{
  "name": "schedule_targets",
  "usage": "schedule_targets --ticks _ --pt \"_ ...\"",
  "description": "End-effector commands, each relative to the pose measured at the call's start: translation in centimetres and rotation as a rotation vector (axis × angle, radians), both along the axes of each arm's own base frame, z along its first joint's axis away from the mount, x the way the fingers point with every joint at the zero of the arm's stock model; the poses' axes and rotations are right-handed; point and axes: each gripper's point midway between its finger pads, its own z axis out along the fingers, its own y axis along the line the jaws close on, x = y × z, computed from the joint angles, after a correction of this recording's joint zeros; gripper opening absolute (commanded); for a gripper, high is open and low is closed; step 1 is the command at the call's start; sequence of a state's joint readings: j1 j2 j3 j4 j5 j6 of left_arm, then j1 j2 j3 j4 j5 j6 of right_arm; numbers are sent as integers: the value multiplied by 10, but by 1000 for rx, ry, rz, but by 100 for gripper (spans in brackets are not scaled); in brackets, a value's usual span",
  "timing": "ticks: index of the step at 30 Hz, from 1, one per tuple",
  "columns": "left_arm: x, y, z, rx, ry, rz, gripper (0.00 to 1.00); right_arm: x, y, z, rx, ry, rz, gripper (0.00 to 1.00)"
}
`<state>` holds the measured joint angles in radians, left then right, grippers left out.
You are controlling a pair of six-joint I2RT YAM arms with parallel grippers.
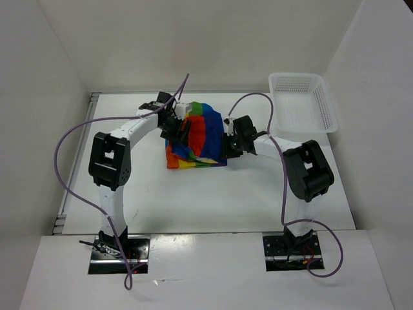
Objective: Fold and stack the shorts
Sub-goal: Fold the shorts
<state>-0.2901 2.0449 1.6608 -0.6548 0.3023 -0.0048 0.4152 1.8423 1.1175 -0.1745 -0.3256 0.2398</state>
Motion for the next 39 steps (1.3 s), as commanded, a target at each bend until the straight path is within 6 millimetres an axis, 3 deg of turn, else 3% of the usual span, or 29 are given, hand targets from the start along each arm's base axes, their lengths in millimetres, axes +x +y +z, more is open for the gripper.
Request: schedule_targets --ticks 1,6,7,10,12,18,23,26,27,28,31,35,36,39 --pt "8 0 -6 31 -15 5 73 11 -2 12 14 -57 -27 36" --pt "-7 -1 -25 37 38 -10 47 17 -12 6 -34 -75 -83 41" --pt "-14 1 -32 42 55 -10 34 19 -15 6 -48 -81 -96 43" --pt "-28 5 -37 48 74 -11 16 20 -16 5 -49 -78 -110 52" --pt "-31 4 -32 31 64 -17 12 17 -17 2 -49 -66 -116 61" --pt "-46 3 -25 4 82 -31 5 -2 0 0 51 2 -56 63" --pt "-48 -2 -8 -86 101 -46 6 -23 10 -4 140 64 -23 45" --pt "-48 -2 -8 -86 101 -46 6 -21 15 1 170 61 -21 21" --pt "-49 -2 -12 -84 110 -46 6 -19 14 5 167 45 -28 8" --pt "-48 -1 -12 -76 108 -42 6 -16 12 10 157 14 -24 3" --pt "-48 5 -13 -68 107 -29 6 -20 0 17 100 -17 -27 0" --pt "-62 5 -11 -78 146 -36 6 -61 -18 11 70 39 23 0" --pt "-67 6 -10 -75 155 -35 6 -69 -19 19 79 28 38 0" --pt "-77 5 -6 -93 171 -44 6 -97 -22 16 97 77 91 0"
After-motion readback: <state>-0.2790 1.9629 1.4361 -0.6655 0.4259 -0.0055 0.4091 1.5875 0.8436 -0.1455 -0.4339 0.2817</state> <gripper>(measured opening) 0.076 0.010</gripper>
